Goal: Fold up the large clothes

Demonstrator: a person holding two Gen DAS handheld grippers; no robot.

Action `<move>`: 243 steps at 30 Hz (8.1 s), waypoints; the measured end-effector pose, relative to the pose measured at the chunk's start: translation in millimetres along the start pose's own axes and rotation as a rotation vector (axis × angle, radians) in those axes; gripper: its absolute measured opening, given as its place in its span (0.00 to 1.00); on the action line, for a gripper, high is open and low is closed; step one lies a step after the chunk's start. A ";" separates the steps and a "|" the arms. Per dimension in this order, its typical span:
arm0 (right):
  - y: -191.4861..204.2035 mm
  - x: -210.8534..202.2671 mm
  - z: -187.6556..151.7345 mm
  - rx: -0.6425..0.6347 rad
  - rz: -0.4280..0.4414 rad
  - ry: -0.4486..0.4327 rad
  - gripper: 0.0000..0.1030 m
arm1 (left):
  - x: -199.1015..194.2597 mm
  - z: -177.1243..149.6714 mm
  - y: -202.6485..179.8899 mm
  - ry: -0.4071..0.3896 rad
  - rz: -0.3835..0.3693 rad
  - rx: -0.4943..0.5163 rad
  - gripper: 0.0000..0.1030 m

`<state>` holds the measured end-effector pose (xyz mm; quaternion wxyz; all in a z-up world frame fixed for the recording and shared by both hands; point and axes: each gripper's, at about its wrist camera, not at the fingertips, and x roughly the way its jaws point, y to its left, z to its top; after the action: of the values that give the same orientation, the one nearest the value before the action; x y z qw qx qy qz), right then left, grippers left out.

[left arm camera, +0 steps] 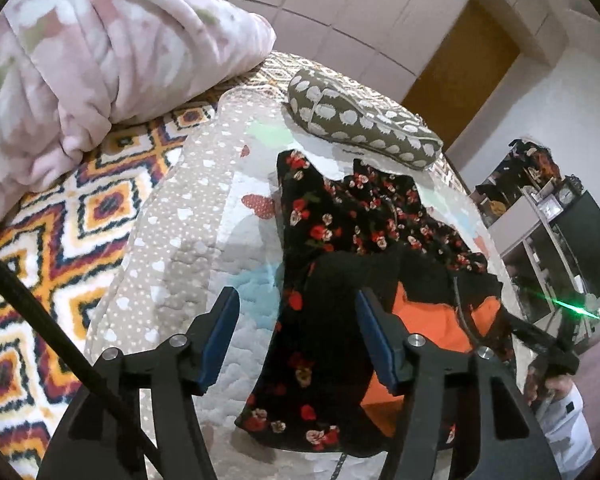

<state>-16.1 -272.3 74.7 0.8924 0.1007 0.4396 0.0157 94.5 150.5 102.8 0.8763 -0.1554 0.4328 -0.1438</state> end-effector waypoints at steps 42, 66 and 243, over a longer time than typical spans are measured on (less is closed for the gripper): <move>-61.2 -48.8 15.7 0.174 -0.047 -0.185 0.10 | 34.3 17.6 -58.9 0.001 -0.025 0.214 0.08; -72.9 56.2 119.6 0.278 -0.184 -0.071 0.58 | 94.7 110.9 -8.3 -0.004 0.289 0.073 0.46; -57.0 6.9 -43.5 0.587 0.038 -0.127 0.24 | 74.1 -33.8 -136.4 0.029 0.107 0.199 0.53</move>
<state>-49.5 -320.2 32.5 0.8505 0.3632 0.3666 -0.1018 94.7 -7.4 84.5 0.8874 -0.0423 0.4366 -0.1414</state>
